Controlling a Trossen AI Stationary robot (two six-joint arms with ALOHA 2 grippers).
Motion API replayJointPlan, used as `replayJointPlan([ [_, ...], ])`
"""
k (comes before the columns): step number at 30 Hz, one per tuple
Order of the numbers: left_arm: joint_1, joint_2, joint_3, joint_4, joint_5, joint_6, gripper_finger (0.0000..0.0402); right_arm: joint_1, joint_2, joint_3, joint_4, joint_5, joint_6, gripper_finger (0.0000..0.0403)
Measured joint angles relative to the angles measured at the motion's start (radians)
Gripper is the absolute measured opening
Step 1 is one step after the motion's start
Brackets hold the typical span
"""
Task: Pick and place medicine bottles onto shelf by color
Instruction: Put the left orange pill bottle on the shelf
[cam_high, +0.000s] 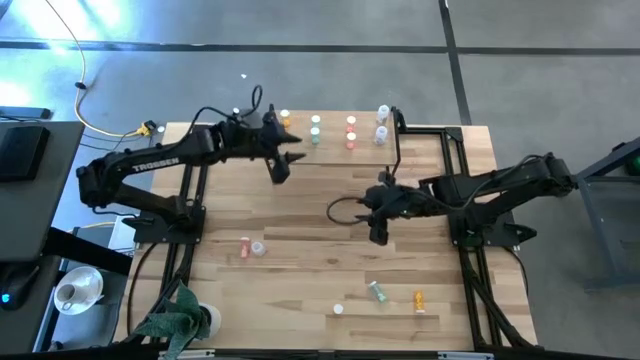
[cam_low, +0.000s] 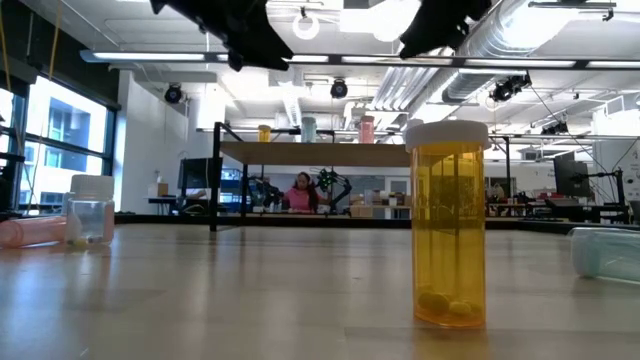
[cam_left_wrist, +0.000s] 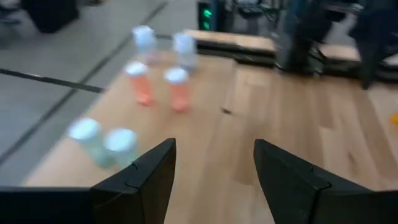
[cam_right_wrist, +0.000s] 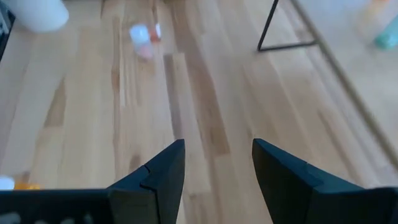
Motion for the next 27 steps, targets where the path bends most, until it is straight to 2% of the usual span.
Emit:
replayJointPlan([
  [6,-0.089,-0.006,-0.096,0.077,-0.001,-0.05,0.0203,0.066,0.001,-0.079,0.0,0.0,0.08,0.0179],
  [14,-0.224,-0.006,-0.236,0.266,-0.012,-0.141,0.0203,0.197,0.001,-0.183,0.058,0.023,0.196,0.0179],
  [21,-0.367,-0.006,-0.317,0.336,-0.111,-0.182,0.0203,0.304,0.0,-0.285,0.166,0.044,0.268,0.0179],
  [27,-0.488,-0.006,-0.358,0.348,-0.208,-0.191,0.0203,0.364,0.002,-0.408,0.396,0.045,0.27,0.0179],
])
